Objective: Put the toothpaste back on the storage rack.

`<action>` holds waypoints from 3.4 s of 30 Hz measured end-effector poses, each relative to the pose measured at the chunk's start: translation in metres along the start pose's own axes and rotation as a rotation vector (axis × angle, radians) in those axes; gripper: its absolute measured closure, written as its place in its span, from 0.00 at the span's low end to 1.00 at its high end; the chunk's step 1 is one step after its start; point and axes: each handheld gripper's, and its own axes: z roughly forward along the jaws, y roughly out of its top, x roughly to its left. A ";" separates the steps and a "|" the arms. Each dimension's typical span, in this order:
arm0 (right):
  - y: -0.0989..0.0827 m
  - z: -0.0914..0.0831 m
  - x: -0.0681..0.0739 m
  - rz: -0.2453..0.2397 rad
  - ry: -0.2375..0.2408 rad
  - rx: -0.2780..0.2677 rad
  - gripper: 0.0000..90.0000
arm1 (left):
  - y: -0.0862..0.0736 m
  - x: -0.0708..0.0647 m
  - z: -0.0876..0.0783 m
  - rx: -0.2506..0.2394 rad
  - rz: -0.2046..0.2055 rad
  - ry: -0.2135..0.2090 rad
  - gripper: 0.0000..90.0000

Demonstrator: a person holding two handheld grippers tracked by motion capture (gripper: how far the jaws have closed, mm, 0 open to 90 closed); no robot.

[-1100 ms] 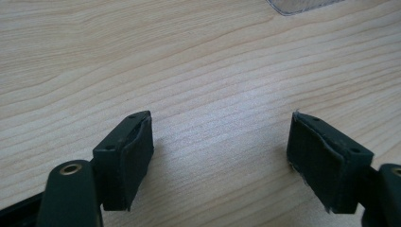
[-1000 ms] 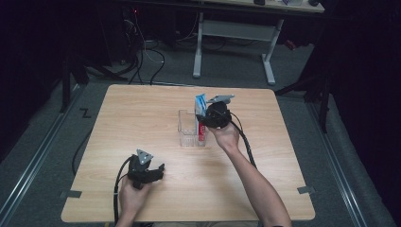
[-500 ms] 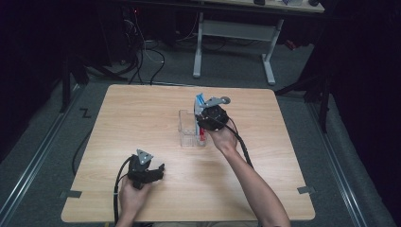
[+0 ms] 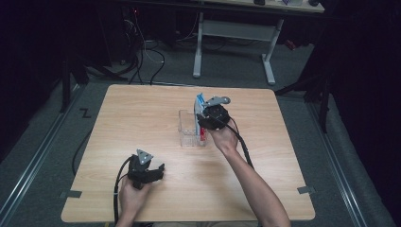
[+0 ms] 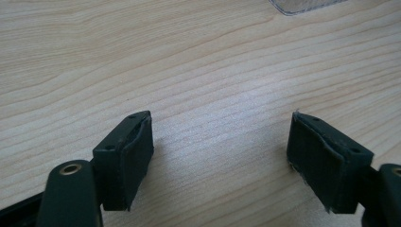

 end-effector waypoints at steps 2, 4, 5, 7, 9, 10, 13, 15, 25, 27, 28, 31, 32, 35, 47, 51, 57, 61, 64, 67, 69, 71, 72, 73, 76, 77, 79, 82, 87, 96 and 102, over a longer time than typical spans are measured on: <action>0.000 0.000 0.000 0.008 0.010 0.007 0.50 | 0.000 0.000 0.000 0.001 0.001 0.000 0.27; -0.001 0.001 -0.001 0.019 0.024 0.011 0.49 | 0.000 0.000 0.000 0.000 0.000 0.000 0.27; -0.001 0.001 -0.002 0.020 0.028 0.015 0.49 | 0.000 0.000 0.000 0.000 0.000 0.000 0.27; -0.001 0.001 -0.002 0.023 0.031 0.016 0.49 | 0.000 0.000 0.000 0.000 0.000 0.000 0.27; -0.001 0.001 -0.002 0.027 0.035 0.014 0.49 | 0.000 0.000 0.000 0.000 0.000 0.000 0.27; -0.001 0.001 -0.002 0.027 0.037 0.012 0.49 | 0.000 0.000 0.000 0.002 0.002 0.000 0.27; -0.001 0.000 -0.002 0.029 0.048 0.010 0.49 | 0.000 0.000 0.000 0.000 0.000 0.000 0.27; -0.001 -0.001 -0.002 0.027 0.059 0.008 0.49 | 0.000 0.000 0.000 0.000 0.000 0.000 0.27; -0.002 -0.005 -0.005 0.031 0.086 0.004 0.48 | 0.000 0.000 0.000 0.000 0.000 0.000 0.27; -0.002 -0.007 -0.005 0.033 0.092 0.001 0.48 | 0.000 0.000 0.000 0.001 0.001 0.000 0.27; -0.003 -0.008 -0.006 0.037 0.095 0.001 0.49 | 0.000 0.000 0.000 0.001 0.001 0.000 0.27; -0.004 -0.009 -0.007 0.035 0.109 0.001 0.49 | 0.000 0.000 0.000 0.000 0.000 0.000 0.27; -0.004 -0.010 -0.007 0.038 0.116 0.005 0.50 | 0.000 0.000 0.000 0.001 0.001 0.000 0.27; -0.006 -0.011 -0.007 0.034 0.126 0.009 0.52 | 0.000 0.000 0.000 0.000 0.000 0.000 0.27; -0.020 -0.013 -0.012 0.081 0.158 0.028 0.52 | 0.000 0.000 0.000 0.001 0.001 0.000 0.27; -0.026 -0.017 -0.012 0.092 0.174 0.019 0.52 | 0.000 0.000 0.000 0.000 0.001 0.000 0.27; -0.036 -0.021 -0.011 0.104 0.180 0.025 0.52 | 0.000 0.000 0.000 0.000 0.000 0.000 0.27; -0.039 -0.027 -0.011 0.111 0.190 0.003 0.53 | 0.000 0.000 0.000 0.001 0.000 0.000 0.27; -0.041 -0.032 -0.011 0.119 0.195 -0.005 0.53 | 0.000 0.000 0.000 0.001 0.000 0.000 0.27; -0.044 -0.037 -0.009 0.117 0.200 -0.015 0.53 | 0.000 0.000 0.000 0.001 0.000 0.000 0.27; -0.047 -0.039 -0.007 0.112 0.196 -0.015 0.53 | 0.000 0.000 0.000 0.001 0.001 0.000 0.27; -0.049 -0.041 -0.006 0.113 0.199 -0.021 0.53 | 0.000 0.000 0.000 0.001 0.000 0.000 0.27; -0.050 -0.042 -0.005 0.113 0.200 -0.023 0.53 | 0.000 0.000 0.000 0.001 0.001 0.000 0.27; -0.051 -0.044 -0.005 0.113 0.199 -0.029 0.54 | 0.000 0.000 0.000 0.001 0.001 0.000 0.27; -0.054 -0.048 -0.004 0.109 0.199 -0.034 0.54 | 0.000 0.000 0.000 0.001 0.001 0.000 0.27; -0.054 -0.049 -0.003 0.110 0.200 -0.035 0.54 | 0.000 0.000 0.000 0.001 0.001 0.000 0.27; -0.056 -0.052 -0.002 0.113 0.203 -0.042 0.54 | 0.000 0.000 0.000 0.001 0.001 0.000 0.27; -0.061 -0.056 0.000 0.110 0.202 -0.052 0.54 | 0.000 0.000 0.000 0.001 0.000 0.000 0.27; -0.066 -0.063 0.000 0.112 0.203 -0.059 0.54 | 0.000 0.000 0.000 0.002 0.002 0.000 0.27; -0.080 -0.072 0.000 0.133 0.206 -0.070 0.55 | 0.000 0.000 0.000 0.001 0.001 0.000 0.27; -0.091 -0.075 0.000 0.141 0.204 -0.064 0.55 | 0.000 0.000 0.000 0.001 0.000 0.000 0.27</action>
